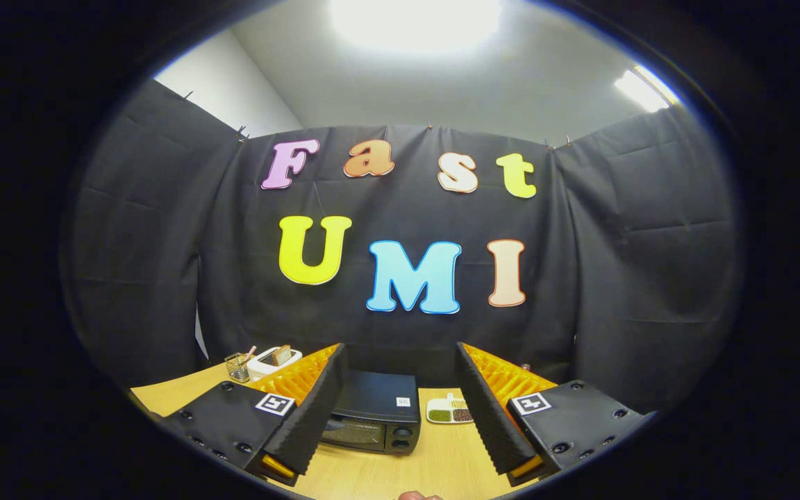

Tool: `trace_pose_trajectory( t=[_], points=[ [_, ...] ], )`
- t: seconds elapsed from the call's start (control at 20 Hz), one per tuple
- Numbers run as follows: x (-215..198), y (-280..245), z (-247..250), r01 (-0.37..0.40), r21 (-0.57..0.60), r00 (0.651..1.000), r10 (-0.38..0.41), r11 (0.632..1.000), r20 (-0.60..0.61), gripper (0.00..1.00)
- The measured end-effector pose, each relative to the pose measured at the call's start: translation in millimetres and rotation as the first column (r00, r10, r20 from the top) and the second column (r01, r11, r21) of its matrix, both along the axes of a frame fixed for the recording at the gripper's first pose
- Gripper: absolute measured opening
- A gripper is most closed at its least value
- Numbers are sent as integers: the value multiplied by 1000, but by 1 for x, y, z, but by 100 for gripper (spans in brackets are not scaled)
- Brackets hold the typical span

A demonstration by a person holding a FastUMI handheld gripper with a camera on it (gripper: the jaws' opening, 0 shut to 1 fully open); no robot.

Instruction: Open the toaster oven, put the food inside, and close the toaster oven door.

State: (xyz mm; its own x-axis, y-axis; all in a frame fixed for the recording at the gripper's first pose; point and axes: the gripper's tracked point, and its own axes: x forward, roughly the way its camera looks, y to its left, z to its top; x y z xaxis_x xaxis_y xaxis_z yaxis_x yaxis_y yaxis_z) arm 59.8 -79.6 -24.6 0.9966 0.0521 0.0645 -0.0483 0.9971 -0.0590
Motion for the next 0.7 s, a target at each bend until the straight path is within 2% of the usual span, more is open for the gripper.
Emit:
trace_pose_trajectory(
  t=[0.1,0.25,0.7],
  points=[
    [8,-7,-14,-17,11,999,17,1000,-52,97],
    [15,-13,-27,4,3,996,-4,1000,-87,98],
    [22,29,-33,47,55,992,-40,997,-122,98]
  ],
)
